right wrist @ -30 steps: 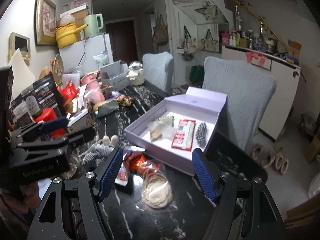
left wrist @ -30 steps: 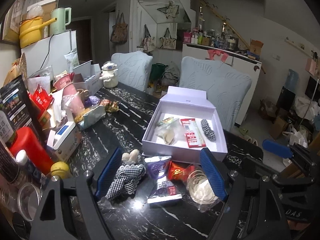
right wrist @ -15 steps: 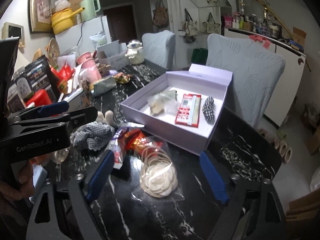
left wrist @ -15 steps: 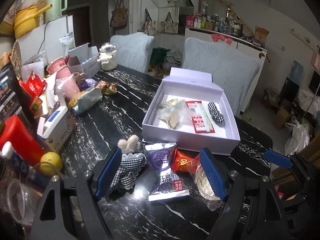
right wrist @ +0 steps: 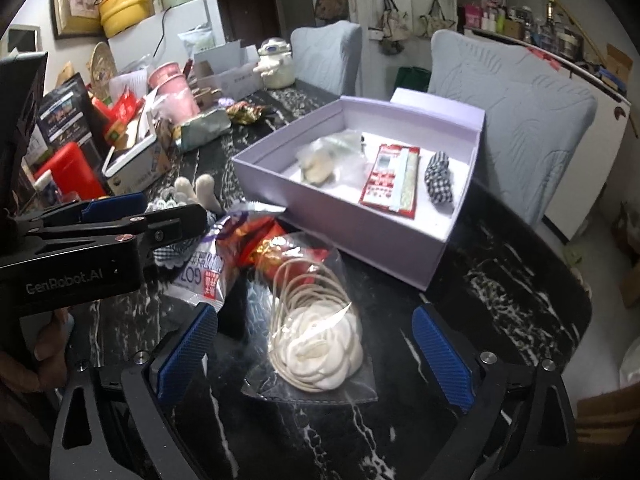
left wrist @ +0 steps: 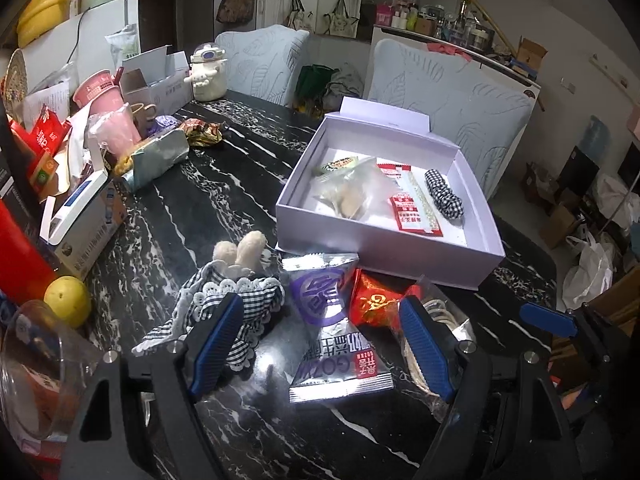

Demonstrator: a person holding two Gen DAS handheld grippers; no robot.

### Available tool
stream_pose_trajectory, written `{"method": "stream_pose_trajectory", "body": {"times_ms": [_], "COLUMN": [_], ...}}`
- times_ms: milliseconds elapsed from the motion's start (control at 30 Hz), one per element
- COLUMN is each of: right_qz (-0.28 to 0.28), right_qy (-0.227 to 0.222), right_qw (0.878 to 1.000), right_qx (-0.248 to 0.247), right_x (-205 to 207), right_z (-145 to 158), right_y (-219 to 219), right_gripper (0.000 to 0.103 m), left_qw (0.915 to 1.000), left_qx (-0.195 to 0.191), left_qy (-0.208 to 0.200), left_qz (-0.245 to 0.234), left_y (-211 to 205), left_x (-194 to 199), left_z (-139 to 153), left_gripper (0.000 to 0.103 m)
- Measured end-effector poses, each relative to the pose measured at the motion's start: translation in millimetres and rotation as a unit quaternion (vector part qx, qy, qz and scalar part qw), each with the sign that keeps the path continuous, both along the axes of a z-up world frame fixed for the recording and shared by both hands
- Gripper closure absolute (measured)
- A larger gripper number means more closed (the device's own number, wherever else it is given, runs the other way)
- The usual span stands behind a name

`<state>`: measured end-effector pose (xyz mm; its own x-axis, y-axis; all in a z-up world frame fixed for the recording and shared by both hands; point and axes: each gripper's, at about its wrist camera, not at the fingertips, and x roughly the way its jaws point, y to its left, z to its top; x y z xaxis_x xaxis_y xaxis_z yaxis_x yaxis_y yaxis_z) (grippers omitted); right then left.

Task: Organize soft objects
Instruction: 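Grasp the bag of white hair ties with the right tool while the left grasps the purple snack bag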

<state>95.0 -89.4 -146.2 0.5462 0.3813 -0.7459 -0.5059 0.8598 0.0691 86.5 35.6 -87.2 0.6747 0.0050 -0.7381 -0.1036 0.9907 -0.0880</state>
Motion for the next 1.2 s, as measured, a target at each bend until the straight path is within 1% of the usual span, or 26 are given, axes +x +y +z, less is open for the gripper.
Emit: {"method": "stream_pose_trajectory", "body": {"times_ms": [167,267,300,400,500,533,600,667,733,767,800,933,1033,1133,1200], "right_qz": [0.005,0.011,0.014,0.022,0.024,0.024,0.024,0.023,0.021,0.015,0.013,0.001,0.003,0.001,0.0], "right_qy": [0.015,0.025,0.026,0.037,0.034,0.034,0.036,0.042,0.05,0.038,0.034,0.031,0.033,0.031,0.032], "right_qw": [1.0,1.0,1.0,0.999,0.999,0.999,0.999,0.999,0.998,0.998,0.998,0.999,0.999,0.999,0.999], "right_qx": [-0.003,-0.007,-0.009,-0.006,-0.008,-0.013,-0.02,-0.024,-0.031,-0.04,-0.043,-0.034,-0.022,-0.019,-0.014], "right_x": [5.8,7.0,7.6,10.4,12.2,12.9,13.5,13.6,14.7,14.2,14.0,16.6,16.8,16.2,16.1], "right_z": [-14.1,-23.1,-25.5,-32.0,-34.1,-35.3,-37.6,-41.3,-47.1,-47.8,-47.8,-46.5,-45.7,-44.6,-44.4], "right_y": [3.7,5.5,6.0,7.4,7.9,8.5,9.2,9.2,8.4,7.6,6.9,-2.1,-8.8,-14.3,-16.6], "right_gripper": [0.0,0.0,0.0,0.0,0.001,0.002,0.008,0.02,0.028,0.031,0.033,0.052,0.055,0.055,0.055], "left_qw": [0.9999,0.9996,0.9995,0.9994,0.9996,0.9996,0.9996,0.9995,0.9993,0.9992,0.9993,0.9995,0.9996,0.9991,0.9989], "left_qx": [-0.006,0.001,-0.003,-0.017,-0.011,-0.01,-0.016,-0.023,-0.027,-0.027,-0.027,-0.019,-0.002,-0.016,-0.016], "left_qy": [0.012,0.028,0.031,0.031,0.028,0.028,0.024,0.022,0.026,0.027,0.027,0.021,0.016,0.025,0.032], "left_qz": [-0.01,-0.002,-0.001,-0.003,-0.002,-0.001,-0.003,-0.007,-0.007,-0.007,-0.007,-0.013,-0.023,-0.032,-0.031], "left_y": [0.2,2.0,3.6,7.0,7.4,7.4,7.8,7.6,7.3,6.8,6.0,1.8,-5.6,-6.7,-6.6], "left_x": [1.3,3.0,2.5,-0.2,-2.0,-2.3,-2.3,-1.4,1.4,2.5,3.9,7.1,9.6,13.8,17.1], "left_z": [-11.8,-17.7,-18.8,-18.8,-17.2,-16.7,-15.9,-16.3,-18.4,-19.3,-20.5,-23.2,-27.0,-33.8,-38.4], "left_gripper": [0.023,0.023,0.023,0.023,0.023,0.023,0.023,0.023,0.023,0.023,0.023,0.023,0.023,0.023,0.025]}}
